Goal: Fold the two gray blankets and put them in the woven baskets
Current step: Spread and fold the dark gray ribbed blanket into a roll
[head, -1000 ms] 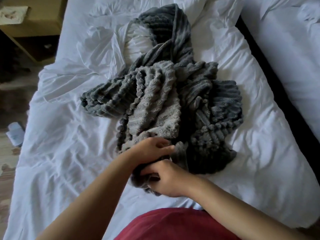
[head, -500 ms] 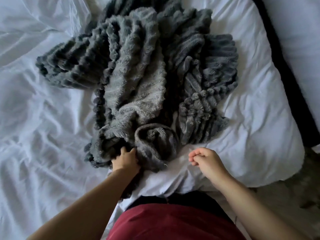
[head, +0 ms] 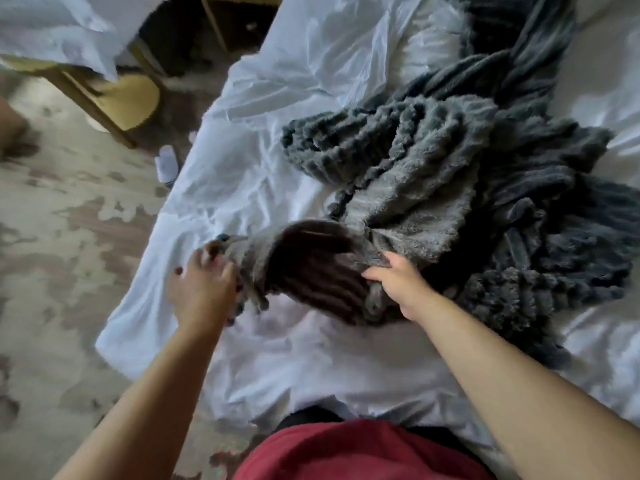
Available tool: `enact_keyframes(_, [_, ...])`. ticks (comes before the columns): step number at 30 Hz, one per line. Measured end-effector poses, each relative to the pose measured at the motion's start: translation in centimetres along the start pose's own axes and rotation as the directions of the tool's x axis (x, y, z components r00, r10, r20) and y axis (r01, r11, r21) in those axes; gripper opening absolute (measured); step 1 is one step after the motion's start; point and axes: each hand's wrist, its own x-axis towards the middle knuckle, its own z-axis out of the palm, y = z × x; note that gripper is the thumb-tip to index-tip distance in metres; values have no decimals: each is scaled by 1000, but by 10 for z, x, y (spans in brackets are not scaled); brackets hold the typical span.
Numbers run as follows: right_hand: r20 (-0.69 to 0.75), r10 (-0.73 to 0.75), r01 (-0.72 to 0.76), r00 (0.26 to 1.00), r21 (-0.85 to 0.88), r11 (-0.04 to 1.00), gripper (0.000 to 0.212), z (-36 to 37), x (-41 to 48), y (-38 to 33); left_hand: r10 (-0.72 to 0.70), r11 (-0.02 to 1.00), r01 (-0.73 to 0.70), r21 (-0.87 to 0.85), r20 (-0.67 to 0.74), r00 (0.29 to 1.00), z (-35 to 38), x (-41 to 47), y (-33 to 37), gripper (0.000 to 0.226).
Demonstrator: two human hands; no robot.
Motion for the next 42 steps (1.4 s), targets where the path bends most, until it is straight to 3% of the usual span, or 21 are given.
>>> enact_keyframes(2, [55,-166,174,985,-176,969,39,22,-28,-40,-299,923,358,-141,322,898,-7,-3,-8,66])
enact_keyframes(3, [168,-244,282,955,-261,923,42,30,-46,-55,-316,801,542,-254,590,743,-6,-9,-7,81])
enact_keyframes(4, [335,-277,383,901,-313,869,36,37,-64,-62,-195,646,693,-321,808,556,-1,-16,-4,92])
enact_keyframes(5, [492,-236,442,838,-359,822,29,44,-82,-63,-39,496,784,-374,892,450,7,-21,2,96])
enact_keyframes(6, [609,-130,453,783,-414,789,25,47,-100,-59,50,359,835,-418,901,430,15,-27,10,88])
enact_keyframes(8, [666,89,358,741,-503,786,22,44,-118,-44,92,234,857,-459,888,450,27,-35,29,59])
enact_keyframes(10, [502,111,155,858,-458,875,27,31,-117,-28,100,216,852,-476,879,466,34,-43,45,42])
enact_keyframes(12, [80,163,-130,983,-316,940,44,7,-101,-6,168,189,861,-472,880,445,35,-49,54,41])
enact_keyframes(14, [-190,300,-322,935,-99,941,69,-17,-86,15,299,161,867,-472,860,413,28,-60,63,42])
enact_keyframes(17, [-206,478,-477,854,57,877,64,-39,-80,39,487,187,858,-479,803,343,9,-77,79,45])
enact_keyframes(19, [-143,523,-526,840,22,850,37,-44,-84,52,563,179,834,-522,749,348,-9,-83,87,43])
enact_keyframes(21, [111,492,-504,864,134,854,10,-45,-86,56,602,186,800,-570,710,365,-31,-87,93,40])
enact_keyframes(23, [230,386,-449,893,450,772,22,-42,-93,39,610,280,751,-598,715,342,-52,-91,99,41])
enact_keyframes(26, [51,233,-181,971,790,585,39,-68,-108,-42,459,457,597,-659,750,476,-87,-90,119,41])
enact_keyframes(28, [-199,65,135,978,837,530,30,-114,-142,-114,381,328,559,-761,648,659,-111,-74,140,36])
enact_keyframes(30, [-453,-261,522,852,767,373,33,-157,-196,-177,344,120,516,-848,523,780,-132,-53,160,29])
enact_keyframes(33, [-549,-634,763,545,639,102,36,-183,-278,-216,388,26,509,-860,478,788,-138,-43,177,32])
enact_keyframes(35, [-618,-589,849,521,448,280,23,-177,-292,-213,433,5,531,-847,480,763,-125,-50,179,35])
enact_keyframes(36, [-677,-471,818,566,391,422,17,-170,-286,-200,443,-10,551,-835,490,751,-118,-55,176,36])
enact_keyframes(38, [-731,-168,681,661,490,544,17,-150,-262,-153,430,-15,580,-814,518,739,-102,-62,158,36])
enact_keyframes(42, [-542,176,225,822,592,774,29,-81,-226,-40,305,264,623,-737,676,671,-56,-74,99,33])
